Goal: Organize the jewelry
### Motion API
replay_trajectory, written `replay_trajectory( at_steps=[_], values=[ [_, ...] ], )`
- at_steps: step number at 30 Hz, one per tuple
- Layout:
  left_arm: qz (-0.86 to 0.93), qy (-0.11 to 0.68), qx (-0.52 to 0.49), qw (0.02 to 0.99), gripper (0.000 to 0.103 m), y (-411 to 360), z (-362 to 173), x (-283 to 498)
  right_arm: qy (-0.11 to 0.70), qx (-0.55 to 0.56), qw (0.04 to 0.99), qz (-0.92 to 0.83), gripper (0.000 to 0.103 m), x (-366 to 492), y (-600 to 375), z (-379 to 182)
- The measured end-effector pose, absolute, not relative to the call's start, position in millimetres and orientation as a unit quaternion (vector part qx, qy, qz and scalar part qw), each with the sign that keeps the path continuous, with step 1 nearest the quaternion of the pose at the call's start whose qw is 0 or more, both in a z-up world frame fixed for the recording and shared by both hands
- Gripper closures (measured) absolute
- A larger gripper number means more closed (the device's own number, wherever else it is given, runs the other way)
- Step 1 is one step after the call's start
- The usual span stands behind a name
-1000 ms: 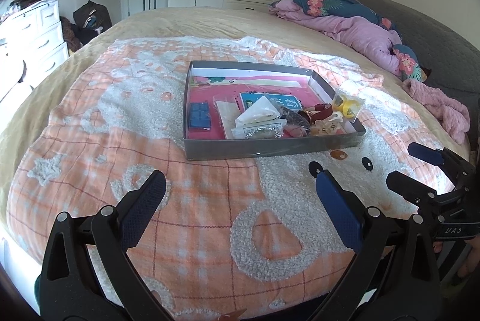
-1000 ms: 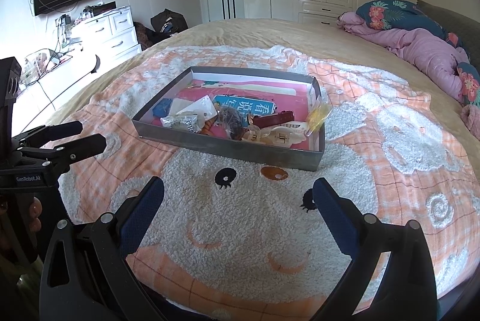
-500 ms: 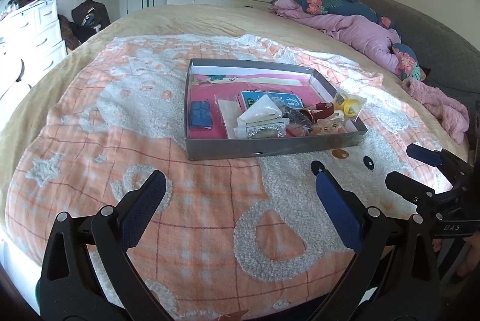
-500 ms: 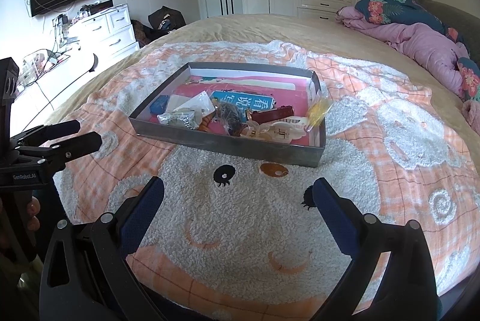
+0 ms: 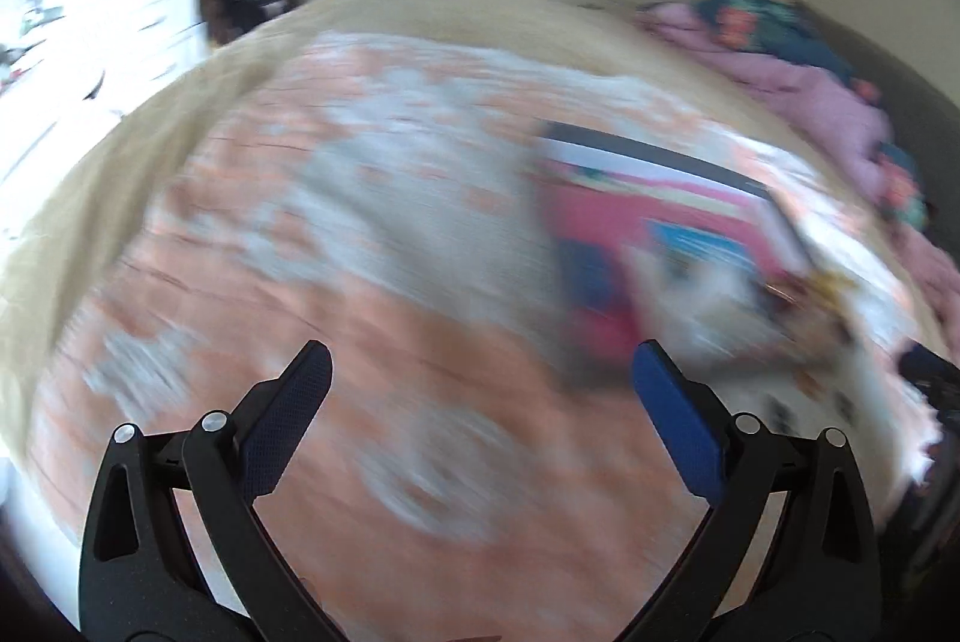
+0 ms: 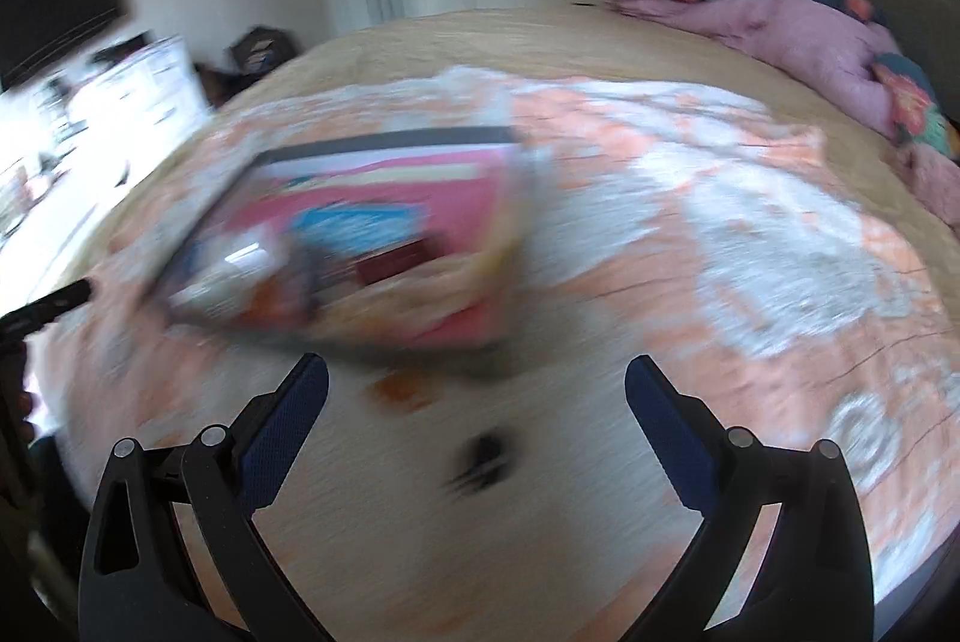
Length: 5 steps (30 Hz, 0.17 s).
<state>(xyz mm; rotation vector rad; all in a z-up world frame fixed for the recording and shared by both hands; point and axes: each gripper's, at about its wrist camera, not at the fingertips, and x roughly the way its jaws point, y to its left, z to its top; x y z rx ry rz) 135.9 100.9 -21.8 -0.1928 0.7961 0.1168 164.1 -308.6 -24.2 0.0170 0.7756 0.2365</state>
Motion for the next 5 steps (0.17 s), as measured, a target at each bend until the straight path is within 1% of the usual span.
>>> replay_trajectory(
  at_steps=[5],
  values=[
    [0.142,0.403,-0.078,0.901,0.009,176,-37,210,0.396,0.006,0.918,-0.015,0.004,256,-395,-41]
  ],
)
